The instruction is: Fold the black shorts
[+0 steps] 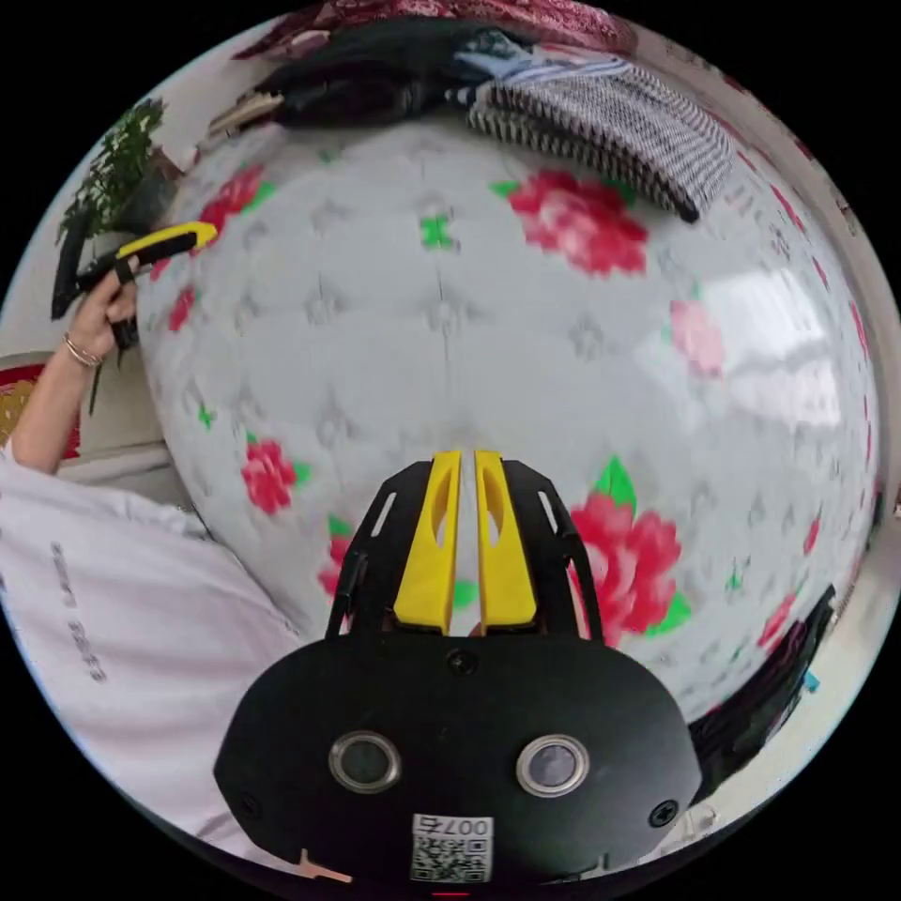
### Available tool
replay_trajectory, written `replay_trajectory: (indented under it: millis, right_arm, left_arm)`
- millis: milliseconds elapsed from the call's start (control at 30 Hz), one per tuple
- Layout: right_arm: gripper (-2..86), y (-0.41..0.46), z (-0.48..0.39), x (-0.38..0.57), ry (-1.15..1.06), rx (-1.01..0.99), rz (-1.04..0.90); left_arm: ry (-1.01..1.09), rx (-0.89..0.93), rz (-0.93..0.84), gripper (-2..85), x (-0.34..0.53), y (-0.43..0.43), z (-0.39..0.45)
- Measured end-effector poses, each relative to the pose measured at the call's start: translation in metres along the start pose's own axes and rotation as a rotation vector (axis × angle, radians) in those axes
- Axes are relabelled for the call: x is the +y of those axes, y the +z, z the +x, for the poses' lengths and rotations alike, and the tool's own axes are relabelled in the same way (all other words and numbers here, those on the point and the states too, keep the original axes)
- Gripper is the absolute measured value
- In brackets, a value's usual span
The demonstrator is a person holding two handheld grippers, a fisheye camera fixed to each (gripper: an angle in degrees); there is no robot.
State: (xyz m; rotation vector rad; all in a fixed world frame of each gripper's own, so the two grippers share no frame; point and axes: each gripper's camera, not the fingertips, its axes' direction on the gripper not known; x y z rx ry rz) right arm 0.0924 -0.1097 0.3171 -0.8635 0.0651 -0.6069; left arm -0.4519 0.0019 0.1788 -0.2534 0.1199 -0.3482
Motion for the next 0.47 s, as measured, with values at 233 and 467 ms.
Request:
replay_trajectory:
  millis: [233, 467]
  right_arm:
    - [0.4, 0.046, -0.024, 0.13, 0.182, 0.022, -0.091]
    - [0.7, 0.039, -0.037, 0.188, 0.243, -0.027, 0.211]
  left_arm:
    - [0.442, -0.12, -0.187, 2.9, 0.012, 0.07, 0.174]
    - [0.516, -0.127, -0.252, -0.7, 0.015, 0.116, 0.284]
